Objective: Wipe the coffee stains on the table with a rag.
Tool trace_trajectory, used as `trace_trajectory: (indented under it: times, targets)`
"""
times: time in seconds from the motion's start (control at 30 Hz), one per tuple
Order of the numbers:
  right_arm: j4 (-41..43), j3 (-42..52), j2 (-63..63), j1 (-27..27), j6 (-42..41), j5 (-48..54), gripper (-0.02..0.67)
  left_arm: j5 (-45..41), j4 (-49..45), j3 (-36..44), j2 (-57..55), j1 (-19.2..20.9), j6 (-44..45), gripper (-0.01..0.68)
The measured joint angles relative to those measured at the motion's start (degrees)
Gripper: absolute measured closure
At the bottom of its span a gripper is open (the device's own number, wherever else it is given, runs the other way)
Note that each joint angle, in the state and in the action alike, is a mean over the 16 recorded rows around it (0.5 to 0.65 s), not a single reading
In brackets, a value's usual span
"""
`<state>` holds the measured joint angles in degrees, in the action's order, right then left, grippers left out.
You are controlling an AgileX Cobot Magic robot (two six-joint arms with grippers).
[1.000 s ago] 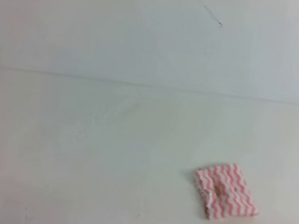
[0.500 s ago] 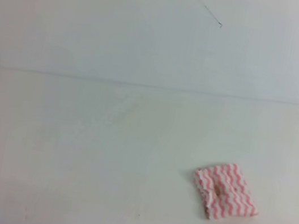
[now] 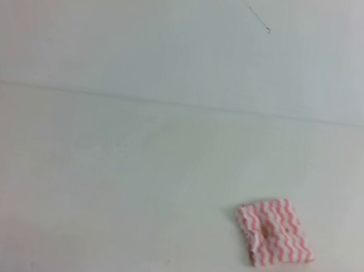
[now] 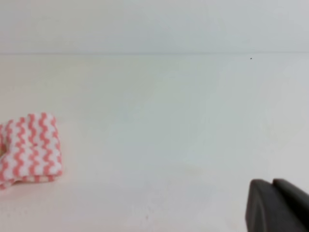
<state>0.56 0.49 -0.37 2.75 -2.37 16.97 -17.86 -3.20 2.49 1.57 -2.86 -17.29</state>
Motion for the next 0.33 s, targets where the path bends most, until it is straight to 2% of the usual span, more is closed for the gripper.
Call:
trace_trajectory:
  times: [0.33]
  targets:
    - [0.03, 0.41, -0.11, -0.93, -0.08, -1.18, 0.649, 0.00, 0.00, 0.00, 0.00, 0.00, 0.00, 0.673]
